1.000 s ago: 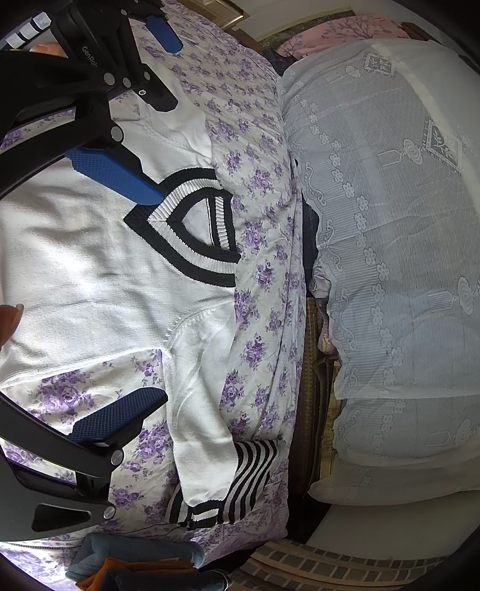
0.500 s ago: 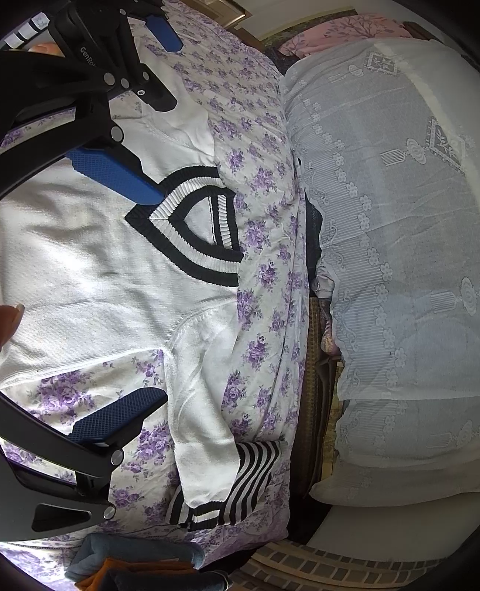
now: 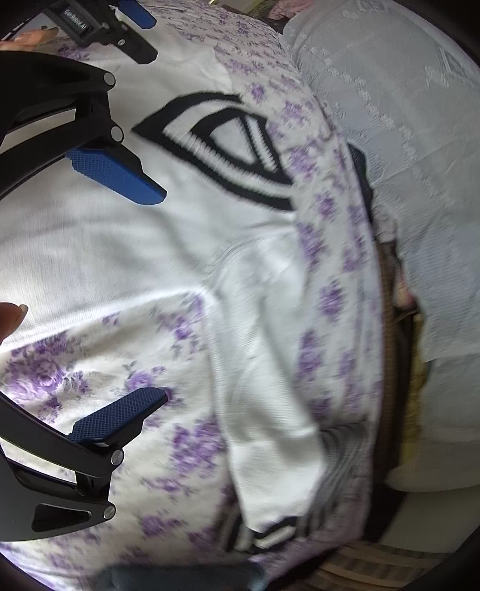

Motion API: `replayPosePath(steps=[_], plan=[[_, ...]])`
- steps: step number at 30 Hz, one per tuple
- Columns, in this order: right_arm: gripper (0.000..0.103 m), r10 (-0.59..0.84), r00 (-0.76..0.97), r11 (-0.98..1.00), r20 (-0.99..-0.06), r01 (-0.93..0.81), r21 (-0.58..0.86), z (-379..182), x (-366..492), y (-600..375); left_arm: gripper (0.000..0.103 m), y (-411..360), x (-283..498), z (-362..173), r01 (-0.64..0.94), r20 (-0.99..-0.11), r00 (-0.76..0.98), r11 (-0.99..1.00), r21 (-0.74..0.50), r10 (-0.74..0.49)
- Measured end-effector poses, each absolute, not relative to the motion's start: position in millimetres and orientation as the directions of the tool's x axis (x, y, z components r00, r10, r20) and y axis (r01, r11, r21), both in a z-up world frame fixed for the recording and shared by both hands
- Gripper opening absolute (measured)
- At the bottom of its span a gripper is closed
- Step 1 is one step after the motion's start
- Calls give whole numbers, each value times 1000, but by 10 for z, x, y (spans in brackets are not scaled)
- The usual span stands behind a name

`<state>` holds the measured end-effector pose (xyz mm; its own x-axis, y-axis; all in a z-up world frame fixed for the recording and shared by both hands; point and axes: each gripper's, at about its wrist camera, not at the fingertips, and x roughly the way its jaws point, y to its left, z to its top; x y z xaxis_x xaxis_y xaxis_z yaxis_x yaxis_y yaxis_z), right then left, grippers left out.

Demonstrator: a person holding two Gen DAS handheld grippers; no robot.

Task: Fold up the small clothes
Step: 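Grasp the striped cuff of one sweater sleeve with the right tool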

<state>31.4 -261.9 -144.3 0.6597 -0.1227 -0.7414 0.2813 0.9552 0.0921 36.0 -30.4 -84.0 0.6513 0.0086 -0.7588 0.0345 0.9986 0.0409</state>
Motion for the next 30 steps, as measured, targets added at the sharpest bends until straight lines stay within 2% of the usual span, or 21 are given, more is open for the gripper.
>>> replayPosePath(steps=[3,5,8,10,12,15,17,20,22,24,27,29,30], plan=[[100,-66,613,927,-787,329,178,-1791,362,-2937,99,-455,450,-1076,54,-777,628,994,90,36],[100,1,625,900,-781,339,273,-1881,361,-3123,99,-540,520,-1259,67,-794,605,990,122,57],[100,117,734,801,-669,329,500,-1939,219,-3402,99,-617,614,-1516,96,-831,551,984,150,73],[100,168,789,734,-591,300,609,-2017,134,-3504,99,-591,637,-1569,94,-840,540,988,125,54],[100,190,838,730,-511,227,645,-2066,45,-3532,99,-498,667,-1593,90,-854,521,994,56,1],[100,247,820,768,-516,159,621,-2044,37,-3528,99,-396,688,-1661,85,-857,510,996,-37,-75],[100,240,843,725,-481,174,666,-1975,9,-3693,99,-391,643,-1666,104,-850,521,994,-34,-83],[100,145,910,611,-389,227,758,-1885,-54,-4171,99,-397,644,-1629,128,-853,514,991,-28,-90],[100,167,914,557,-370,222,800,-1871,-31,-4410,99,-373,675,-1565,123,-851,515,991,-46,-103],[96,178,928,501,-326,200,842,-1909,-51,-4543,99,-360,721,-1493,116,-847,518,991,-64,-115],[82,161,956,455,-246,149,878,-1883,-134,-4660,99,-438,835,-1423,140,-854,506,988,-59,-123],[68,158,959,464,-236,139,875,-1886,-129,-4708,99,-575,915,-1385,161,-853,511,987,-23,-103],[65,158,960,468,-233,135,874,-1870,-98,-4742,99,-639,945,-1372,170,-852,516,986,-4,-92]])
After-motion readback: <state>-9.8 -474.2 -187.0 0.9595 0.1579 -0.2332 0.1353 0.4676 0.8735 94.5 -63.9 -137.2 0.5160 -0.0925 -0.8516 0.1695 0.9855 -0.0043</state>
